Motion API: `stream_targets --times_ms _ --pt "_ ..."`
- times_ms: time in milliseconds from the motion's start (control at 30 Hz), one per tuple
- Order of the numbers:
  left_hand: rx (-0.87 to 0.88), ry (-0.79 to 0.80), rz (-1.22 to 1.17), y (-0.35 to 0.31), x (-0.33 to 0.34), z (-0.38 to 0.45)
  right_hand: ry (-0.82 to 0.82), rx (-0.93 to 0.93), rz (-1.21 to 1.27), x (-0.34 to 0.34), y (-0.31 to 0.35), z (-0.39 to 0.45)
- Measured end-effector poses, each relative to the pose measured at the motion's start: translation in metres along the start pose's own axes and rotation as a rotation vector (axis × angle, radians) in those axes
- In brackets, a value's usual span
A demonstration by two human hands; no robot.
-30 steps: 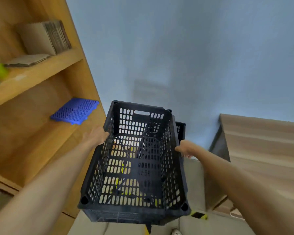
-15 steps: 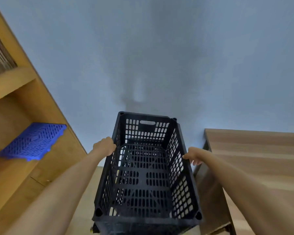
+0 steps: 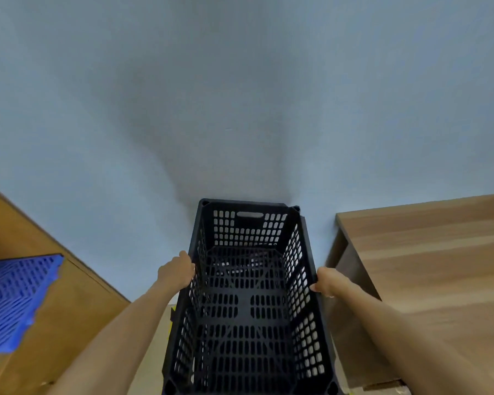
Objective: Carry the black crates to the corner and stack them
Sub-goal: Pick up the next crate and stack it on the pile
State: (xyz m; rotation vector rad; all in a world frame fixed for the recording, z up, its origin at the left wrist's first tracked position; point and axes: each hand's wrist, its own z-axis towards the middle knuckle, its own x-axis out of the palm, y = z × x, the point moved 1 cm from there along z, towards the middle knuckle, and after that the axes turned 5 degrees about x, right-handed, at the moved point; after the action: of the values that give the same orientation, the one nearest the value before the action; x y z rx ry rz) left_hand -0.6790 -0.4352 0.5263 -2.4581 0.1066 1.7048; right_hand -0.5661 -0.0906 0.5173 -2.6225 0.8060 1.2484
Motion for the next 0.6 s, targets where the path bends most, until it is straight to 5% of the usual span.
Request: stream_targets --times_ms 600 --pt "0.019 0.291 -0.369 0.078 0.008 0.043 -0.129 0.095 -0.085 0.003 0.08 0.023"
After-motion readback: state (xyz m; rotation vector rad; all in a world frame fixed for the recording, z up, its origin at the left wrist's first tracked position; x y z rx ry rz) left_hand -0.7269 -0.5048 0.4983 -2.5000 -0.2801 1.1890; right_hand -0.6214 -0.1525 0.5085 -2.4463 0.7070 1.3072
